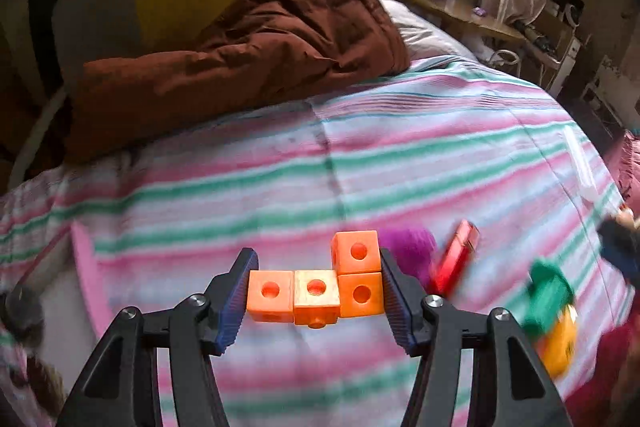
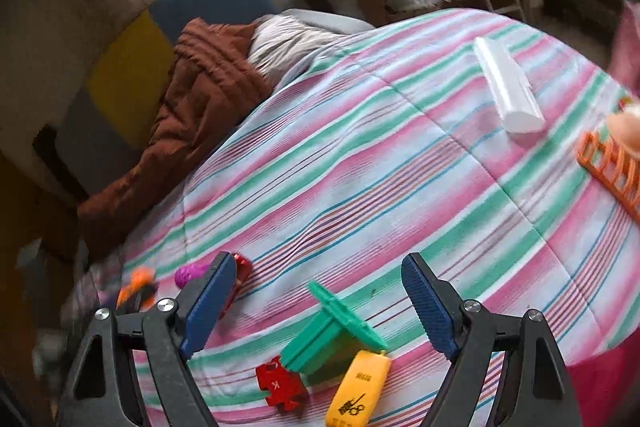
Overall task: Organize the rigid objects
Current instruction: 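Lift the orange linked cubes off the bedspread with the left tool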
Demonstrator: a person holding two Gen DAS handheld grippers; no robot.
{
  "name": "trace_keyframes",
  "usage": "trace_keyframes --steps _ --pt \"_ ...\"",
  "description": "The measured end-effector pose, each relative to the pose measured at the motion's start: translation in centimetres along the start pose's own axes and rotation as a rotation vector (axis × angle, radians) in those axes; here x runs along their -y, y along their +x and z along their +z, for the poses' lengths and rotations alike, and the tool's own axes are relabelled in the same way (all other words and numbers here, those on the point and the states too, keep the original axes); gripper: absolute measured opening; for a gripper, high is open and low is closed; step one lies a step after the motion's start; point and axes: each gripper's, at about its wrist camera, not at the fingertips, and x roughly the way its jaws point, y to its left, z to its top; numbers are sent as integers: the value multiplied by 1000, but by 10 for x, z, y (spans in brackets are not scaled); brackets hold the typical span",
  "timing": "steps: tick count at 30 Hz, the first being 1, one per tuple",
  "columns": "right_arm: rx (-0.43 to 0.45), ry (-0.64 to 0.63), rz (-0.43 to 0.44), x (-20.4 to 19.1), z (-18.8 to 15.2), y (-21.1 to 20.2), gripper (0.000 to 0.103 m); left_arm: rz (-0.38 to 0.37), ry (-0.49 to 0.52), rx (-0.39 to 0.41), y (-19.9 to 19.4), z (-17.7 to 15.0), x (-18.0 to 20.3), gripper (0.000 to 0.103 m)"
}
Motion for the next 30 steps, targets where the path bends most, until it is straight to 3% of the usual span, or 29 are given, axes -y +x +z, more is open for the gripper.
trace_keyframes --steps 6,11,17,30 --pt "-38 96 4 19 3 7 85 -21 37 15 -40 -56 17 60" --pt "-104 36 -8 9 -2 21 85 -37 26 27 -67 -86 20 60" --pt "-221 -77 -47 -7 -14 43 85 -53 -19 53 -95 -101 11 60" --pt "-243 -171 -146 -12 -22 51 85 -23 -36 94 -126 -122 -3 60"
